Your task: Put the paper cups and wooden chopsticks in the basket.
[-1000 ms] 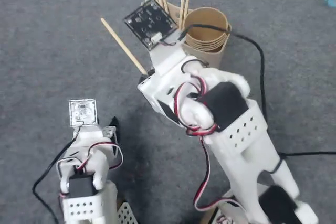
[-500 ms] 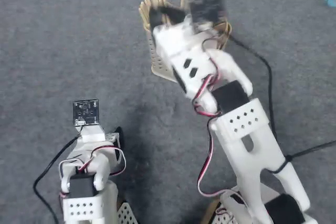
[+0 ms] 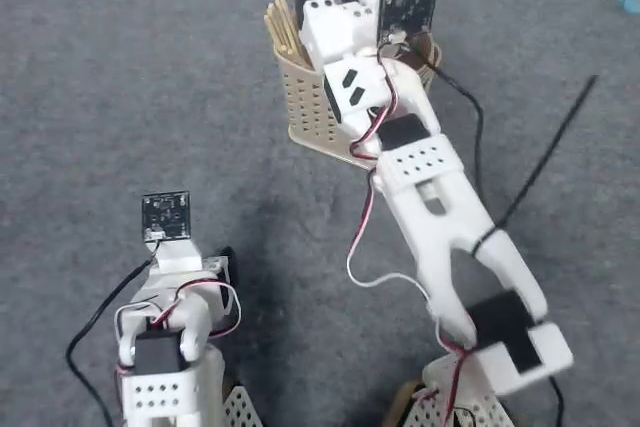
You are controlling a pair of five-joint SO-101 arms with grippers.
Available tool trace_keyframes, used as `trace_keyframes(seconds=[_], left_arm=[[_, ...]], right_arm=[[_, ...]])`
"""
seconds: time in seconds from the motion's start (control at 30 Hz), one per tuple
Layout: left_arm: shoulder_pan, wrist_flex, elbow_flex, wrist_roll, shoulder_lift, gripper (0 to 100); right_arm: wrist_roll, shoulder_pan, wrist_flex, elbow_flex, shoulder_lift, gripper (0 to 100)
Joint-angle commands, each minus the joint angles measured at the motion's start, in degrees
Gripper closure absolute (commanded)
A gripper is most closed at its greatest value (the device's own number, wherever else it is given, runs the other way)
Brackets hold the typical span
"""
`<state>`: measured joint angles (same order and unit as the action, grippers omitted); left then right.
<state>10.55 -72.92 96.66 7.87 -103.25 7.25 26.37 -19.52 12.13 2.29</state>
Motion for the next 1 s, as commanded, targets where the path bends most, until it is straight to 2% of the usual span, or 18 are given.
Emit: trace_keyframes(seconds=[0.0,0.1,0.27,0.43,0.7,0.83,0.97], left_arm=[[0.00,0.35,-0.13,0.44,-1.32,85],[0.00,0.35,-0.13,0.44,-1.32,85],[-0.18,0.35,-0.13,0.44,-1.32,85],[-0.18,0.35,-0.13,0.44,-1.32,85],[-0.18,0.35,-0.13,0.44,-1.32,85],[-0.18,0.35,-0.13,0.44,-1.32,85],[-0.26,0.35,-0.13,0.44,-1.32,85]], right_arm=[[0.44,-1.45,-6.64,-0.35,1.89,98.9],[0.44,-1.45,-7.43,-0.35,3.82,97.0],[0.44,-0.84,-7.43,-0.26,4.09,85.0],[0.44,-0.66,-6.37,-0.18,1.10,88.4],[0.79,-0.92,15.43,2.90,-17.98,89.0],[0.53,-1.45,24.57,7.82,-30.64,99.8],[0.53,-4.09,29.85,15.82,-43.65,97.9]])
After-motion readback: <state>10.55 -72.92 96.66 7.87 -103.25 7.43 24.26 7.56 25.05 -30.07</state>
